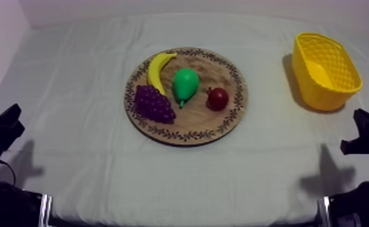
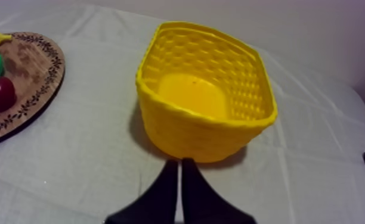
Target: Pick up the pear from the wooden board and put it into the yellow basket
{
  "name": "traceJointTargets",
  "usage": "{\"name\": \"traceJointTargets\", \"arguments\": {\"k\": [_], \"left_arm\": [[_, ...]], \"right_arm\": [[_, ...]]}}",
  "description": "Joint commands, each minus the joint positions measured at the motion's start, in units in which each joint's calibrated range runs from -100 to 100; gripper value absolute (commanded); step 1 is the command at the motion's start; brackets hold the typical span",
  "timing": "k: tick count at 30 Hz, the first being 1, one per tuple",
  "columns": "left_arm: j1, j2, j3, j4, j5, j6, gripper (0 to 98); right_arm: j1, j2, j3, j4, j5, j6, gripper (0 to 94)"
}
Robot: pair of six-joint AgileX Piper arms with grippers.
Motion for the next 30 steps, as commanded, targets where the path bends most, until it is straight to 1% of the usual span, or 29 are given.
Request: {"name": "traceJointTargets", "arguments": {"k": [1,12,17,19,22,25,30], "left_arm": [[-0.01,0.00,0.03,0.02,-0.01,0.01,0.1],[-0.01,0.00,0.03,0.02,-0.01,0.01,0.1],[-0.01,0.00,0.03,0.02,-0.01,0.01,0.1],[-0.01,0.00,0.03,0.02,-0.01,0.01,0.1],[-0.01,0.00,0.03,0.02,-0.01,0.01,0.1],[-0.01,0.00,0.03,0.02,-0.01,0.02,0.1],[-0.01,0.00,0.03,0.02,-0.01,0.02,0.1]], "right_arm": [[0.02,0.01,-0.01,-0.02,-0.01,0.01,0.4],[0.00,0.01,-0.01,-0.02,-0.01,0.02,0.4],[-2.47,0.01,-0.01,-0.02,-0.01,0.19,0.4],[-2.99,0.05,-0.01,-0.02,-0.01,-0.02,0.4],[-3.24,0.08,-0.01,0.21,0.73,0.85,0.4],[-3.26,0.09,-0.01,0.41,1.30,-0.71,0.5],[-1.77,1.56,-2.37,-1.02,1.78,-0.96,0.5]]}}
